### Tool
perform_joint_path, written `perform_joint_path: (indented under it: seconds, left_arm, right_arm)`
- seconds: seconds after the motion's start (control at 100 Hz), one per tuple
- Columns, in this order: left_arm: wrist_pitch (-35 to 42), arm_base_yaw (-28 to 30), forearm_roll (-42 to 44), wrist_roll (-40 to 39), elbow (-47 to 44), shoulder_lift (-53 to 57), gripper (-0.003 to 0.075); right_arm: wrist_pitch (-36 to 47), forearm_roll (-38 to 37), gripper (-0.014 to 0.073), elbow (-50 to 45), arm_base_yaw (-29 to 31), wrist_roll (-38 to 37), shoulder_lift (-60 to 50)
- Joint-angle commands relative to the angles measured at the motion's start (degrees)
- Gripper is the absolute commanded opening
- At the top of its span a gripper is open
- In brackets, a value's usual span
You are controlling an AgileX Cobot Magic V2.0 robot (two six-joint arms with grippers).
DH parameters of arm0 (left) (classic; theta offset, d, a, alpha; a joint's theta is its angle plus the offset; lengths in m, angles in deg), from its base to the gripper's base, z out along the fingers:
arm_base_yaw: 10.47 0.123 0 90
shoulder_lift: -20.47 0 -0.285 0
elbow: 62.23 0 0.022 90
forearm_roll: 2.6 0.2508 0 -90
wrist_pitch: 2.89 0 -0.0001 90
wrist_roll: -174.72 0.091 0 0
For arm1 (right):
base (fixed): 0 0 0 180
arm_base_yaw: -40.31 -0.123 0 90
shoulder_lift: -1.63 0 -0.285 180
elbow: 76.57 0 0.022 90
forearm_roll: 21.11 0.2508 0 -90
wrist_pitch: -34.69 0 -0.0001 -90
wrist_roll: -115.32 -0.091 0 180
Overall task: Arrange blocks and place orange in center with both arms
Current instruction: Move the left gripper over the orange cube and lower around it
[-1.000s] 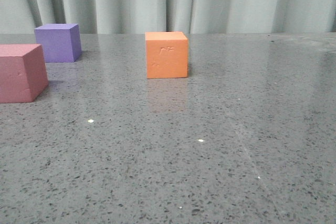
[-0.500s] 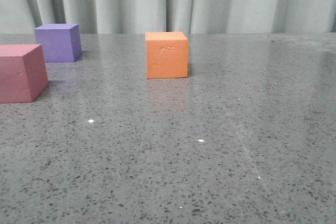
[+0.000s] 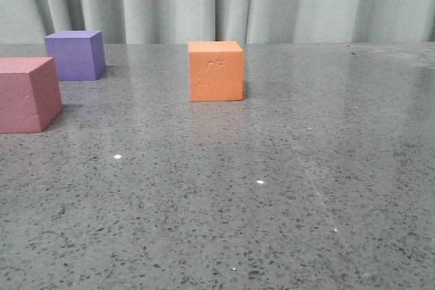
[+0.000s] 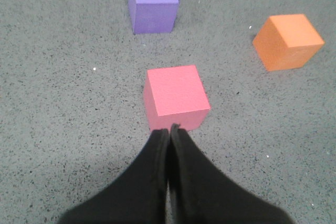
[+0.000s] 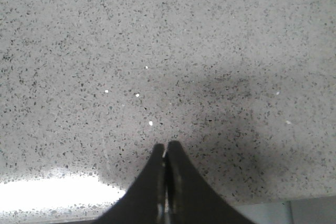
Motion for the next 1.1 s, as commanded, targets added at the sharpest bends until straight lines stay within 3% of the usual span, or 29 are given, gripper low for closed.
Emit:
perform_joint_path:
  seconds: [0.0, 0.47, 0.61, 0.66, 0.78, 0.83, 0.87, 0.99, 1.09]
  left_arm:
    - [2.08, 0.18, -0.33, 0.34, 4.02, -3.64, -0.0019]
    - [1.48, 0.18, 1.09, 2.19, 5.61, -11.91, 0.0008]
    - [0.55, 0.18, 1.09, 3.19, 5.73, -11.91, 0.0159]
    - [0.15, 0.18, 1.09, 3.28, 5.73, -11.91, 0.0258]
    - [-0.49, 0.18, 1.09, 3.28, 5.73, -11.91, 0.0599]
    - [-0.12, 0.18, 1.09, 3.28, 5.73, -11.91, 0.0706]
    - [0.29, 0.18, 1.09, 3.03, 5.73, -11.91, 0.0714]
    - [2.03, 0.18, 1.21, 3.05, 5.73, -11.91, 0.0627]
    - [2.20, 0.18, 1.09, 3.05, 5.73, -11.91, 0.0624]
  right_arm:
    - [2.80, -0.77, -0.0067, 1.31, 0.20, 0.48, -0.11]
    - [3.22, -0.77, -0.0067, 1.31, 0.20, 0.48, -0.11]
    - [3.90, -0.77, -0.0067, 1.31, 0.20, 0.48, -0.11]
    - [4.06, -0.77, -0.0067, 1.31, 0.20, 0.48, -0.11]
    - [4.06, -0.77, -0.0067, 1.31, 0.20, 0.48, -0.11]
    - [4.06, -0.77, -0.0067, 1.31, 0.20, 0.48, -0.11]
    - [4.06, -0.77, -0.0067, 1.31, 0.20, 0.48, -0.11]
    - [4.06, -0.77, -0.0067, 1.31, 0.20, 0.48, -0.11]
    - [4.06, -0.77, -0.0067, 1.31, 0.20, 0.48, -0.11]
